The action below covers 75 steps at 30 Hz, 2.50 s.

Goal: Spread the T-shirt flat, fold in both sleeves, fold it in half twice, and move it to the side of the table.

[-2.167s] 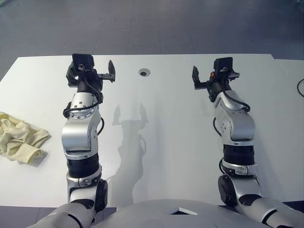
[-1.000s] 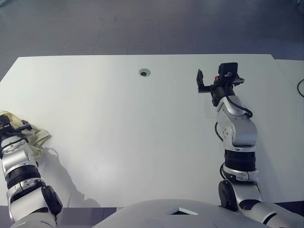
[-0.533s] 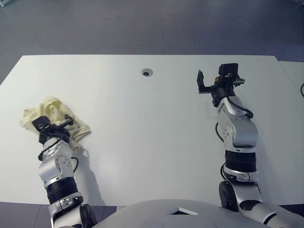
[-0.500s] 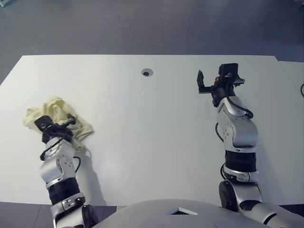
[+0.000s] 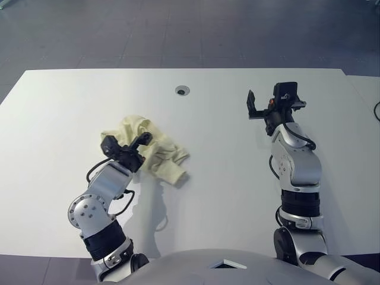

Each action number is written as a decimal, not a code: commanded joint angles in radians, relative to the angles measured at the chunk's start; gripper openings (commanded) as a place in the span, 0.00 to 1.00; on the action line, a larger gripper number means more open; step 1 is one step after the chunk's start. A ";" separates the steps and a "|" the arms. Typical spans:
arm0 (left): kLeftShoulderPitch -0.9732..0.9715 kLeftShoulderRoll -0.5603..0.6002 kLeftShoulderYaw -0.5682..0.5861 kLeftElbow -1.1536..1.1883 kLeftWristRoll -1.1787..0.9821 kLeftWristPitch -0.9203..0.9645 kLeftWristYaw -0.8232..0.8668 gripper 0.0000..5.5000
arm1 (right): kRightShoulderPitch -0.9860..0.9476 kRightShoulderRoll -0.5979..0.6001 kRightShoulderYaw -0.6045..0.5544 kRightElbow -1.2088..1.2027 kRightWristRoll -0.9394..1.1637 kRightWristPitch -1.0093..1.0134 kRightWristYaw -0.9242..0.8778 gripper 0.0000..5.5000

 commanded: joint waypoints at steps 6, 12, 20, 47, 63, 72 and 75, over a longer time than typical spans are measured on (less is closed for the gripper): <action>-0.351 0.456 -0.026 0.041 0.100 -0.068 -0.381 0.98 | -0.045 -0.040 0.147 -0.039 0.089 0.010 0.251 0.98; -0.466 0.698 -0.145 0.163 0.470 -0.243 -0.612 0.98 | -0.044 -0.046 0.286 0.026 0.133 0.016 0.426 0.98; -0.480 0.666 -0.213 0.229 0.704 -0.359 -0.690 0.98 | -0.027 -0.087 0.451 0.159 0.114 -0.069 0.625 0.98; -0.294 0.740 -0.358 0.096 0.873 -0.322 -1.122 0.98 | -0.125 -0.551 0.478 0.437 -0.043 -0.568 1.119 0.98; -0.647 0.730 -0.667 0.727 0.984 -0.739 -2.057 0.98 | -0.237 -0.499 0.274 0.257 0.197 -0.146 1.118 0.98; -0.948 0.625 -0.778 1.443 1.252 -0.985 -2.258 0.98 | -0.194 -0.414 0.276 0.188 0.244 -0.034 1.025 0.98; -1.007 0.602 -0.771 1.595 1.304 -0.962 -2.283 0.98 | -0.169 -0.405 0.282 0.153 0.258 -0.009 1.011 0.98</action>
